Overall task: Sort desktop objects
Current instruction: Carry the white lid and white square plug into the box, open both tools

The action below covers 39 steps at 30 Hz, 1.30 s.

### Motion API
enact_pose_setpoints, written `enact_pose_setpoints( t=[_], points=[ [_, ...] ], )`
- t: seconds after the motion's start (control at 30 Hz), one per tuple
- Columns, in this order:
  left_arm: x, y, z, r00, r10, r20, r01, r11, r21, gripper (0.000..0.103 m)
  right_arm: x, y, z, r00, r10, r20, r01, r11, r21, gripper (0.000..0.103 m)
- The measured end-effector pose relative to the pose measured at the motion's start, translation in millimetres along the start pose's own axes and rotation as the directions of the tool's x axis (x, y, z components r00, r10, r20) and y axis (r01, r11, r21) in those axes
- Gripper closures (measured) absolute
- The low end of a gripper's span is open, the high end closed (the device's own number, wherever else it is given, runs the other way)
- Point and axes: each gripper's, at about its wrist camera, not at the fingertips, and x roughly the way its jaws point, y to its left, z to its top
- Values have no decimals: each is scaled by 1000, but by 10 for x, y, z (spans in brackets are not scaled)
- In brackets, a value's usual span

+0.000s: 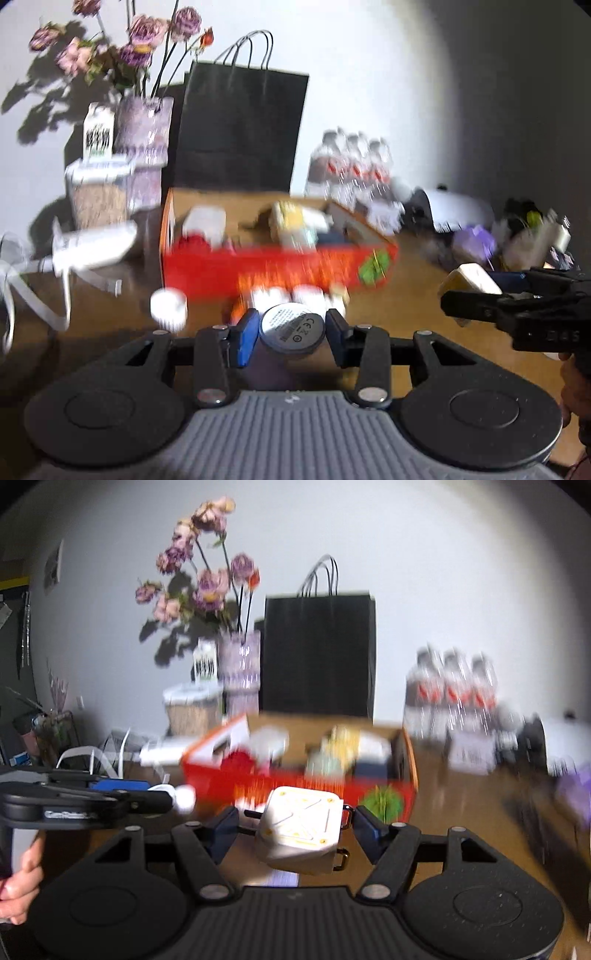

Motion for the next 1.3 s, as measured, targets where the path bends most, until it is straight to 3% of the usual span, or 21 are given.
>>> enact_pose_setpoints(
  t=[0.13,0.2,0.33,0.47,0.63,0.7,0.77,0.87,0.93,1.0,1.17,1.3],
  points=[
    [602,75,596,1000,-18,-19,19,998,58,63,629,-125,667,998,59,-2,-59,998,18,36],
    [1019,98,808,995,-29,-91,37,995,88,63,1099,-207,963,995,92,-43,-90,995,50,36],
    [1792,206,1010,977,7,-214,19,992,121,63,2039,-283,1242,985,61,-160,-52,997,60,36],
    [2272,294,1055,951,-12,-309,49,992,112,63,2916,-383,1264,942,117,-316,-81,989,124,36],
    [2632,432,1021,909,-17,-417,55,995,80,63,3545,-377,1068,878,113,-465,-69,991,111,36],
    [2688,448,981,899,-25,-436,66,995,79,62,3610,-338,977,873,109,-476,-68,992,102,36],
    [2694,480,951,903,-40,-427,78,994,72,58,3656,-330,954,862,106,-496,-59,992,110,36],
    [2661,561,977,904,-66,-423,90,995,38,44,3683,-306,906,857,93,-507,-53,994,93,37],
    [2585,614,1016,914,-84,-398,97,995,12,27,3667,-322,908,861,105,-498,-67,993,94,34],
    [2483,634,1067,933,-50,-357,63,998,27,21,3642,-413,964,864,137,-485,-75,987,145,34],
    [2277,686,1231,942,-18,-336,24,1000,11,17,3235,-602,1144,897,176,-407,-83,969,235,30],
    [2024,721,1373,957,7,-289,-12,1000,-17,2,2766,-616,1279,926,155,-344,-82,973,217,24]
  ],
)
